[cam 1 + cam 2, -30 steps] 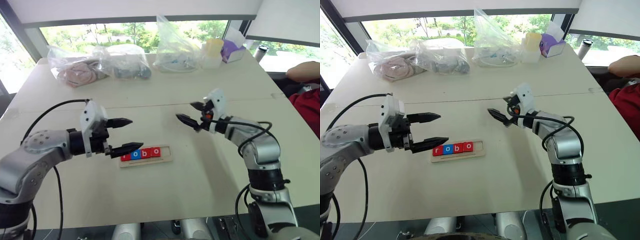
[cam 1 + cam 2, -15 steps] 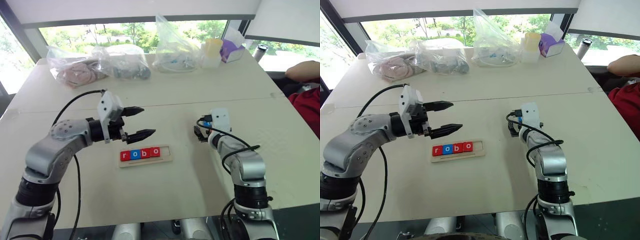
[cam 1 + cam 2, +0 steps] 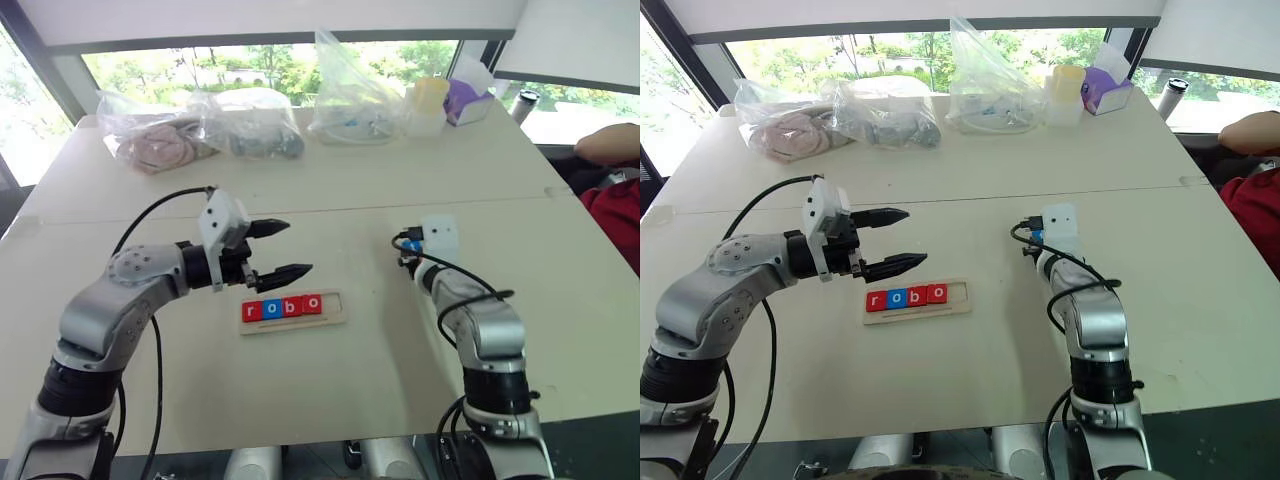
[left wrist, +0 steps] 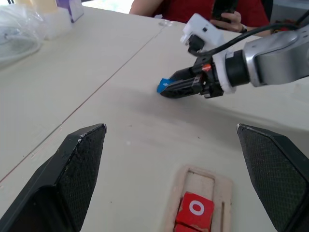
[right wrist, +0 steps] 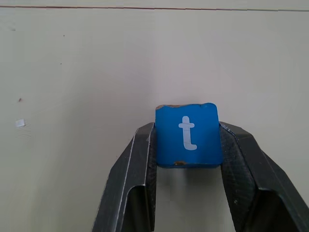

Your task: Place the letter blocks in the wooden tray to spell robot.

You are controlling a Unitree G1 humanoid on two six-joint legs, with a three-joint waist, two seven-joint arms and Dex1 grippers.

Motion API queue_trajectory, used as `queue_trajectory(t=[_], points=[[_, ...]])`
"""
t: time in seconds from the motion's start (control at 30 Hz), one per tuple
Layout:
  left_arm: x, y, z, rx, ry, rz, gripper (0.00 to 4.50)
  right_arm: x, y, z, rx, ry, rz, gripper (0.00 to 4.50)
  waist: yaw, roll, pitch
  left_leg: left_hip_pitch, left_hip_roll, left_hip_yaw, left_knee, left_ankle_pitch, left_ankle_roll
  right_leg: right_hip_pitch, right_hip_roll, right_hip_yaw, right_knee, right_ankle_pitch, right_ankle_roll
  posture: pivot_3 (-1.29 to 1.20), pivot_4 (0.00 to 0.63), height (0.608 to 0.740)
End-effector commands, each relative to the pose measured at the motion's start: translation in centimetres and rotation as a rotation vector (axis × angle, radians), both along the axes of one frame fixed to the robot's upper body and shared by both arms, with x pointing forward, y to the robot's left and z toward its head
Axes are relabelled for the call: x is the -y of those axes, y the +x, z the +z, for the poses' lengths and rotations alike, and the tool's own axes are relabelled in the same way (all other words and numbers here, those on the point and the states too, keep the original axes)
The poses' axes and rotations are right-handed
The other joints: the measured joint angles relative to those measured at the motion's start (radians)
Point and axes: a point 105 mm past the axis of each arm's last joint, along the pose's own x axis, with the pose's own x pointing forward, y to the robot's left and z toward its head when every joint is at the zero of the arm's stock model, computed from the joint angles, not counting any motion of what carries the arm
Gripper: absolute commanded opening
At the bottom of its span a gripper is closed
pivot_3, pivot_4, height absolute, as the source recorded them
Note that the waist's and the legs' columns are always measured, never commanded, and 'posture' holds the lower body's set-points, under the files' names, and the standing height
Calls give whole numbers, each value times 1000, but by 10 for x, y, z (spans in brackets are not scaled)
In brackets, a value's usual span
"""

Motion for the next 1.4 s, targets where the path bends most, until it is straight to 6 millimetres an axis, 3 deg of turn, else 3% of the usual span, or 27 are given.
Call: queue_trajectory(t=[0.03,0.2,0.33,0.53,0.57,0.63,0.73,0.77,0.9,0.97,1.13,1.27,1.33,1.4], points=[[2,-8,7,37,14,-37,4500,-17,-33,15,2,21,82,1183,0,0,0,0,0,0,0,0,0,0,0,0,0,0,0,0,150,740],[0,-5,4,36,20,-36,4500,-21,-58,8,-71,46,63,1183,-4,0,0,1,0,1,0,0,0,0,0,0,0,-4,0,0,150,740],[1,-2,0,29,17,-38,4500,-26,-62,0,-129,85,48,1183,-4,0,0,2,0,0,1,0,0,1,0,0,0,-4,-1,0,150,740],[0,-3,-1,28,15,-36,4500,-33,-64,-5,-184,111,71,4156,-3,0,0,1,0,0,0,0,0,1,0,0,-1,-3,0,0,150,740],[0,-3,-1,29,15,-33,4500,-32,-63,-5,-186,103,72,4444,-3,0,0,1,0,0,0,0,0,1,0,0,-1,-3,0,0,150,740],[-3,-3,-1,29,22,-25,4500,-22,-57,7,-123,105,23,4444,-2,0,0,1,0,1,0,0,0,1,0,0,-1,-4,-1,0,150,740],[-9,-6,0,26,36,-25,4500,-2,-50,42,73,146,-54,4444,-3,0,0,1,0,1,1,0,0,1,0,0,-2,-4,0,0,150,740],[-11,-7,1,22,43,-30,4500,-3,-49,49,114,157,1,4444,-3,0,0,1,0,1,0,0,0,1,0,0,-2,-4,0,0,150,740],[-9,-18,4,-19,60,-117,4500,-17,-53,70,204,109,549,4444,-4,1,1,0,0,1,0,0,0,2,0,0,-5,-4,0,0,150,740],[-7,-19,7,-14,54,-131,4500,-10,-63,58,146,-7,756,4444,-1,1,1,0,0,1,-1,0,0,3,0,0,-8,-4,0,0,150,740],[-4,-37,0,-69,137,-226,4500,21,-69,24,-23,-212,1052,4444,-9,-1,1,0,0,3,-2,-1,2,6,0,0,-14,-3,1,0,150,740],[-15,-45,-25,-102,311,-246,4500,38,-51,10,-29,-238,1132,4444,-28,-1,2,1,0,3,-2,-1,2,6,0,1,-14,-3,2,0,150,740],[-20,-43,-38,-118,348,-231,4500,38,-33,8,12,-236,1134,4444,-32,-1,2,2,0,3,-2,-1,2,6,1,1,-14,-2,1,0,150,740],[-21,-42,-39,-122,330,-223,4500,35,-27,5,22,-259,1173,4444,-28,-1,2,3,1,3,-2,-1,2,6,1,1,-13,-1,-1,0,150,740]])
